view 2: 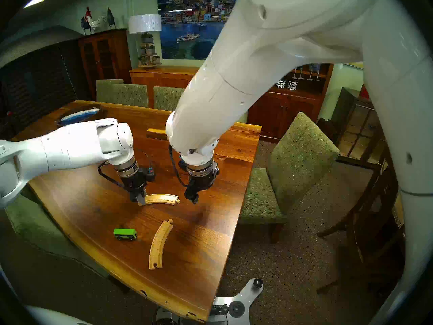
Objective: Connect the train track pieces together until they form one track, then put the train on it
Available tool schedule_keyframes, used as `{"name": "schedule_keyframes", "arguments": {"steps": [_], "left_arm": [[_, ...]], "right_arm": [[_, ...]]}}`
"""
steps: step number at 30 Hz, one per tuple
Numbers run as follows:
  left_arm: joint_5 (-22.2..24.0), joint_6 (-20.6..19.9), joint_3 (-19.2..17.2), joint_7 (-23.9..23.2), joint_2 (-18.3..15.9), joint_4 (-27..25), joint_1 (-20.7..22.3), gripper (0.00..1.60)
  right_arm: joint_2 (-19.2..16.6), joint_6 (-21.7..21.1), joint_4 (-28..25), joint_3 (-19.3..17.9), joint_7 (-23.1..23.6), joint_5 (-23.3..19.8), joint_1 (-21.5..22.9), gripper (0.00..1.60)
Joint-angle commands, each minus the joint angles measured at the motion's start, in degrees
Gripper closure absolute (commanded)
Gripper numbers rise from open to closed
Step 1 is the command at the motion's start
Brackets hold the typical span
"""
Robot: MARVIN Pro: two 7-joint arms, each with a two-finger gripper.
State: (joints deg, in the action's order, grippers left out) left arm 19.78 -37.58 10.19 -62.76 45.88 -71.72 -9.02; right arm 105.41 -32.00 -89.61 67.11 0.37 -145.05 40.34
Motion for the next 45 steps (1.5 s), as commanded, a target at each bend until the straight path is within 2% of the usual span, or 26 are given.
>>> {"name": "schedule_keyframes", "arguments": {"steps": [1,8,17,20,23,28,34,37,38,39,45], "left_arm": [[0.06,0.14,-0.73,-0.07,0.17,0.17,1.08,1.60],[0.01,0.12,-0.80,-0.08,0.16,0.16,1.03,1.60],[-0.05,0.08,-0.89,-0.09,0.14,0.14,0.97,1.60],[-0.07,0.09,-0.91,-0.11,0.15,0.15,0.96,1.60],[-0.09,0.09,-0.94,-0.13,0.15,0.16,0.95,1.60],[-0.12,0.09,-0.97,-0.14,0.14,0.16,0.92,1.60],[-0.16,0.09,-1.02,-0.17,0.14,0.17,0.90,1.60],[-0.18,0.09,-1.03,-0.18,0.14,0.17,0.89,1.60],[-0.18,0.09,-1.04,-0.18,0.14,0.17,0.89,1.60],[-0.19,0.09,-1.04,-0.19,0.14,0.17,0.88,1.60],[-0.22,0.09,-1.08,-0.21,0.14,0.17,0.86,1.60]], "right_arm": [[0.89,-2.61,-0.35,-1.83,-0.90,-2.55,3.60,0.00],[1.91,-4.48,-3.71,-4.89,-1.37,-4.42,7.33,0.00],[2.84,-1.18,-10.78,-10.41,-1.08,2.63,11.41,0.00],[2.25,-0.19,-12.42,-11.45,-1.07,4.05,12.13,0.00],[0.66,2.52,-14.15,-12.54,0.02,7.17,12.18,0.00],[0.30,5.98,-14.70,-13.35,3.84,14.98,10.41,0.00],[1.78,6.45,-12.35,-12.55,11.20,23.80,8.75,0.00],[1.69,6.13,-10.70,-12.52,14.57,27.08,7.82,0.00],[1.24,6.14,-10.54,-12.79,14.34,27.75,7.37,0.00],[1.57,6.41,-9.60,-12.52,16.77,29.31,7.16,0.00],[2.55,7.21,-5.17,-12.43,23.25,34.44,4.28,0.00]]}}
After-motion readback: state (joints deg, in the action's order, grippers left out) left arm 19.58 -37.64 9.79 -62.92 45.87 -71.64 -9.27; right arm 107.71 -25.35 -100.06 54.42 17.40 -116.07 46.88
